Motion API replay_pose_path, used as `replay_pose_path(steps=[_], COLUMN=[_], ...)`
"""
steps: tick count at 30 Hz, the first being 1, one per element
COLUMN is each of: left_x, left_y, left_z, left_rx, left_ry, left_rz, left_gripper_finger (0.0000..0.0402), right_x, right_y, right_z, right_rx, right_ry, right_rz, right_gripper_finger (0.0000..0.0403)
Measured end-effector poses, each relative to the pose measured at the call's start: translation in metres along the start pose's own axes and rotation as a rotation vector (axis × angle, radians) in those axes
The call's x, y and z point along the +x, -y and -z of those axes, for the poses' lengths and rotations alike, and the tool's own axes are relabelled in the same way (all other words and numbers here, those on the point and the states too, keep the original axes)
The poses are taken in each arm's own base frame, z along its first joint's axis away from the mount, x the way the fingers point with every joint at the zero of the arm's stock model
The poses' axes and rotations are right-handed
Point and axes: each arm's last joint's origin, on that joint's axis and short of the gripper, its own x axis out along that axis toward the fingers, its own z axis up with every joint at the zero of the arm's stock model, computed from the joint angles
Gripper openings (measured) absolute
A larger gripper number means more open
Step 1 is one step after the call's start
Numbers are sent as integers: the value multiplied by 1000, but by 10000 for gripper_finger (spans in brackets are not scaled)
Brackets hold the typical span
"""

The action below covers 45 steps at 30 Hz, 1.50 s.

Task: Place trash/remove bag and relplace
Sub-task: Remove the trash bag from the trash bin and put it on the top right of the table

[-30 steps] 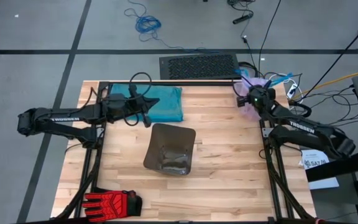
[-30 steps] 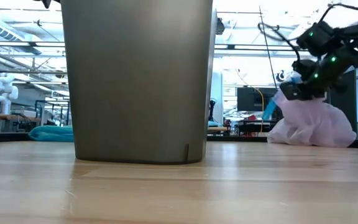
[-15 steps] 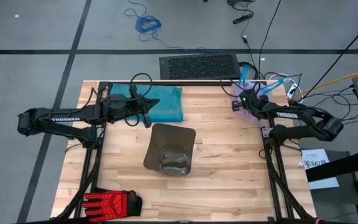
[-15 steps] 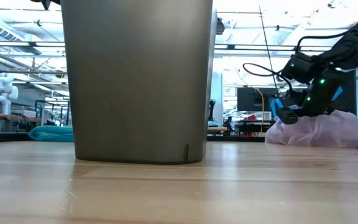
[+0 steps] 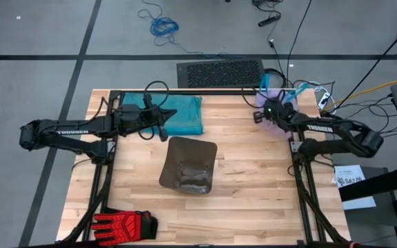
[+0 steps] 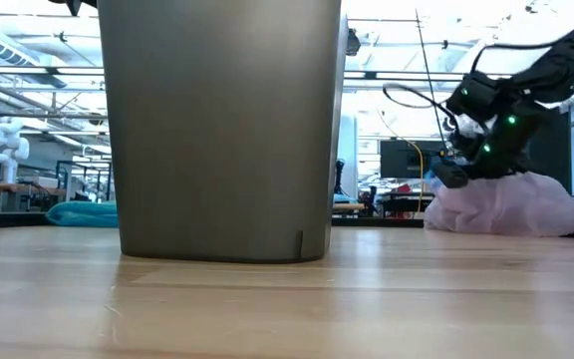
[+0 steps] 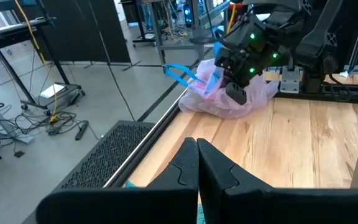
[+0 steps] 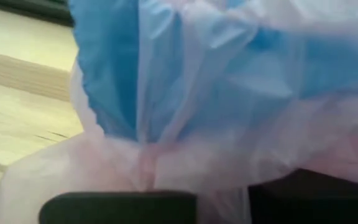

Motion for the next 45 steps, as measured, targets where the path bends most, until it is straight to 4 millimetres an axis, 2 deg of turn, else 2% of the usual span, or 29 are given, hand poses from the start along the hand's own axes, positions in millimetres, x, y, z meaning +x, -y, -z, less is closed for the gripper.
replay_pose_path(steps=[5, 7, 12, 17, 21, 24, 28, 34, 39, 45], left_x=[0, 0, 0, 0, 0, -1, -2, -10, -14, -14], left_y=[0, 0, 0, 0, 1, 1, 1, 0, -2, -2], left_z=[0, 0, 0, 2, 8, 10, 10, -3, -10, -7], left_rx=[0, -1, -1, 4, 27, 35, 61, 84, 93, 109], left_ry=[0, 1, 0, -17, -80, -107, -104, -82, -75, -102], left_rz=[0, -1, -1, 1, 8, 11, 18, 26, 26, 19], left_gripper_finger=[0, 0, 0, 0, 0, 0, 0, 2, 23, 35], right_x=[-12, -13, 5, 24, 25, 17, -2, -32, -53, -71], right_y=[-20, -25, -23, -30, -42, -49, -56, -55, -47, -39], right_z=[-18, -23, -21, -14, -20, -34, -61, -93, -105, -113], right_rx=[-85, -103, -116, -120, -176, -216, -286, -295, -292, -332], right_ry=[70, 90, 35, -58, -64, -65, -68, -69, -157, -264], right_rz=[-81, -61, 53, 48, 19, 8, 6, 4, 27, 73], right_gripper_finger=[0, 0, 0, 0, 0, 6, 42, 127, 192, 234])
